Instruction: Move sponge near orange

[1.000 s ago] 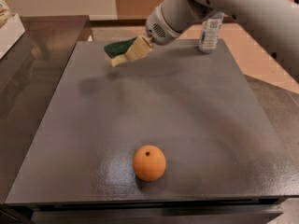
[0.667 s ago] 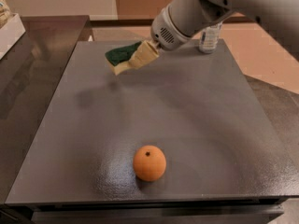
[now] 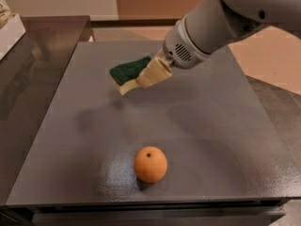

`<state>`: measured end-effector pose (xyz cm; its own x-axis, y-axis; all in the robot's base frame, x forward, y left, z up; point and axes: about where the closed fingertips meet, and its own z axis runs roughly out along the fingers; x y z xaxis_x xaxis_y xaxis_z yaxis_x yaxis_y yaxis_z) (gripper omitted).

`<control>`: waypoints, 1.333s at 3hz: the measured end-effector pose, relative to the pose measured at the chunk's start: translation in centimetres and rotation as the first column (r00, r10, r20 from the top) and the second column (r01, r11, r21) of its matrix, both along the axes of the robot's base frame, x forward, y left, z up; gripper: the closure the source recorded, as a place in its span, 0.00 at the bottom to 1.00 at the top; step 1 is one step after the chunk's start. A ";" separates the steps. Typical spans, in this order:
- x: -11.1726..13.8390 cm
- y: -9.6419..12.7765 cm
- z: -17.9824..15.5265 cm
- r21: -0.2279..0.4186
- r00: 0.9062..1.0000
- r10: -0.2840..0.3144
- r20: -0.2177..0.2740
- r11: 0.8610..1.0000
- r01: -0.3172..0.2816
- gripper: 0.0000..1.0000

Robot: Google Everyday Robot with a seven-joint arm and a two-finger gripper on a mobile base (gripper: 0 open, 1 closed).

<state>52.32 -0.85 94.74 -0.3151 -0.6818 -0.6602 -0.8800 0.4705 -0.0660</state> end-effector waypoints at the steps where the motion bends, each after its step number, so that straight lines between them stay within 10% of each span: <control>1: -2.4 -0.4 -0.7 0.004 1.000 -0.010 -0.018 1.000 0.010 1.00; 4: -7.2 -0.8 -4.8 -0.038 0.997 -0.025 -0.075 0.999 0.022 1.00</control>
Offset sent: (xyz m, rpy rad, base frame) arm -0.0608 -0.0087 -0.0459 -0.0105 0.0838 -0.0332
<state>45.16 -1.63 89.95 -0.3790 -0.6976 -0.6081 -0.8719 0.4894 -0.0181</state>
